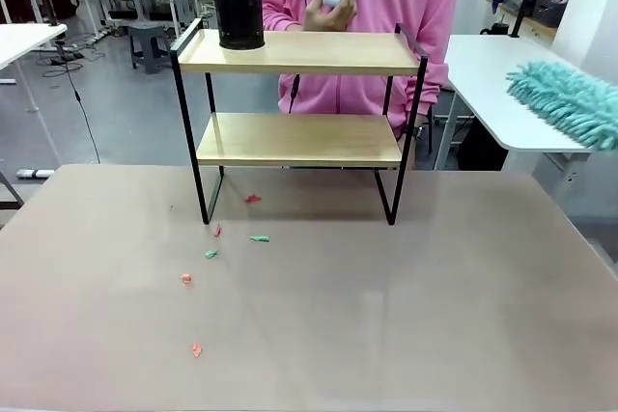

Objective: Clean the shelf.
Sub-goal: Clean the remaining tier of the Shelf with the Duster once objects are removed, then hand the Duster back to the human.

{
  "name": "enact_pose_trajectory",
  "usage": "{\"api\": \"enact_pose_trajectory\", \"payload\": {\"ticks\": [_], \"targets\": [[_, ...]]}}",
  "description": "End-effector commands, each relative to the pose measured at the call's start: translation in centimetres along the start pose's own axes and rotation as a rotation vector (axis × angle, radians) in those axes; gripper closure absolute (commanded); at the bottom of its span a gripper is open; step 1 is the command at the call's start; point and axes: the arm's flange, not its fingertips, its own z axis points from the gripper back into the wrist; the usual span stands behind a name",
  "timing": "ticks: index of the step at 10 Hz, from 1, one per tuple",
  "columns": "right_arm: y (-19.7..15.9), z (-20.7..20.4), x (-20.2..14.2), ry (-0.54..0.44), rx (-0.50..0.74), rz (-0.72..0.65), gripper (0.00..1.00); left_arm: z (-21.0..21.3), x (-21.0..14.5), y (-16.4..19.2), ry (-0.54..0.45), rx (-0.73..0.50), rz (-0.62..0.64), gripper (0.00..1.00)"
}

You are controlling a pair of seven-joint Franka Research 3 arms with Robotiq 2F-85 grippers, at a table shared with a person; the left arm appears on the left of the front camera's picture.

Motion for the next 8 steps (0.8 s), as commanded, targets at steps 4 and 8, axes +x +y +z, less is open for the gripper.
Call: {"api": "enact_pose_trajectory", "payload": {"ticks": [4,8], "targets": [[0.0,0.0,0.0,0.000,0.000,0.000,0.88,-0.1,0.1,-0.1,-0.022,-0.014,-0.021,0.00],[0.0,0.0,0.0,0.000,0.000,0.000,0.88,-0.1,0.1,-0.1,-0.022,-0.014,-0.021,0.00]]}}
